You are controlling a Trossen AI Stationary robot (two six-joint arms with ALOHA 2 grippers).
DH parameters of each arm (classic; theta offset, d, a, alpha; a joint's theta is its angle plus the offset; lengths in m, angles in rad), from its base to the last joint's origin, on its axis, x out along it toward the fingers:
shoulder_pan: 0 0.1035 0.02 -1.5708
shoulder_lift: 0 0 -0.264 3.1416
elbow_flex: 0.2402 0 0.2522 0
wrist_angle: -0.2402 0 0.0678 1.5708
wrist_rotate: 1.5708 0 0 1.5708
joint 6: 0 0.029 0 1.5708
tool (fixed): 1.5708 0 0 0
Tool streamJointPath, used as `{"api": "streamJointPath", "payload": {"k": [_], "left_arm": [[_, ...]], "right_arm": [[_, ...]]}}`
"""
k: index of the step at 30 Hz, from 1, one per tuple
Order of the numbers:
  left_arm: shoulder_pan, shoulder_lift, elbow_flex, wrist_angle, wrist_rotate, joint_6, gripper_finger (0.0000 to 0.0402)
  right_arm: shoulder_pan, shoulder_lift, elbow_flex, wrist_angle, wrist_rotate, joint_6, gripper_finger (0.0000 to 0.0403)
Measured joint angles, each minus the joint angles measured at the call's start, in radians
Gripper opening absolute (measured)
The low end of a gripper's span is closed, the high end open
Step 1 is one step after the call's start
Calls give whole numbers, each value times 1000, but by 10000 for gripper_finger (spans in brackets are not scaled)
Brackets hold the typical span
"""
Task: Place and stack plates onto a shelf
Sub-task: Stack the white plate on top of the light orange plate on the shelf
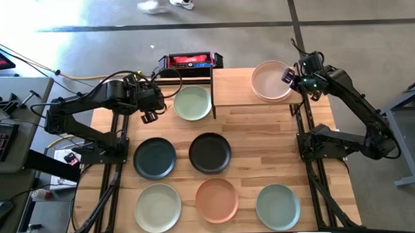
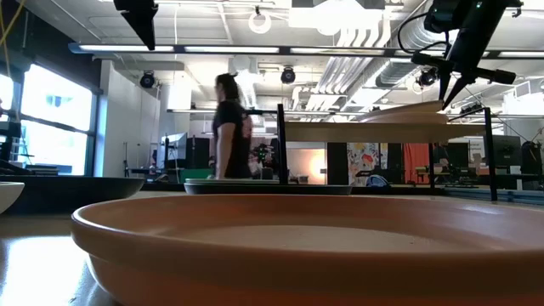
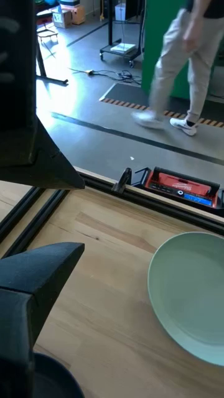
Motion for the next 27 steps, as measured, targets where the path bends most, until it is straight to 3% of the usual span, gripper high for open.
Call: {"api": "streamJointPath", "payload": {"k": [27], "left_arm": [[0, 0, 0, 0, 7, -18, 135]], "right_arm": [[0, 0, 0, 6, -8, 0, 1]]}}
